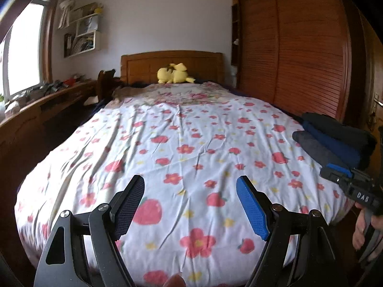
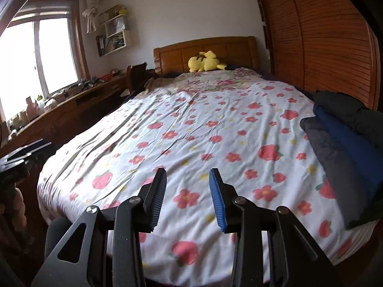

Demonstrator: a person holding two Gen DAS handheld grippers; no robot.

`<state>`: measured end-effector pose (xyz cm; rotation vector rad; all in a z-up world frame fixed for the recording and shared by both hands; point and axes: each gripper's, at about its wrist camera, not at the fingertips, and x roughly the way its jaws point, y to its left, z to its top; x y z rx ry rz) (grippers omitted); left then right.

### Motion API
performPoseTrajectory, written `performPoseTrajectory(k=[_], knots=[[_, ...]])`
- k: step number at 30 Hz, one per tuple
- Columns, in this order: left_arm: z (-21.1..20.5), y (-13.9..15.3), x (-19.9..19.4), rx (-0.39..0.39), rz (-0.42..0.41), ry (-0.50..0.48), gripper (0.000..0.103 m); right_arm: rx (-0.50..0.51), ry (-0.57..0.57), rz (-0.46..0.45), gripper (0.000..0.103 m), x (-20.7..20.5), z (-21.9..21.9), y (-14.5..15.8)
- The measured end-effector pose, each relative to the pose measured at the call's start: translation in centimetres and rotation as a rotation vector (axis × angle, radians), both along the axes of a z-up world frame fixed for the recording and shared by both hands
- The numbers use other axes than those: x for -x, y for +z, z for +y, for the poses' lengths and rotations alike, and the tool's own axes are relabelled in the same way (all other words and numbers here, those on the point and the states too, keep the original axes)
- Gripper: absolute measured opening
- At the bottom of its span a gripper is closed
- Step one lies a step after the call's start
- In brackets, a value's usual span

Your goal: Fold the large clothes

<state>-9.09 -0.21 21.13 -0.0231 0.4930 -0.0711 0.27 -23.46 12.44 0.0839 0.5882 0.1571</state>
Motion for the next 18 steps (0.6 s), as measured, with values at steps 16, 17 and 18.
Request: performPoseTrajectory(k=[16,17,18], knots=[[0.1,2.1,3.6,0.0,-0.117,0.063,0.081,0.05,0.03,-0.132,0.038,2.6,4.9,4.7],[-0.1,2.4,3.8,0.0,-0.128,0.061,0.081,0.054,0.03,-0.144,0.038,2.8,5.0,5.2],[-0.1,2.5,4.0,0.002,-0.136,0.061,0.081,0.058,0.03,-0.152,0.038,3.0,5.1,5.5]])
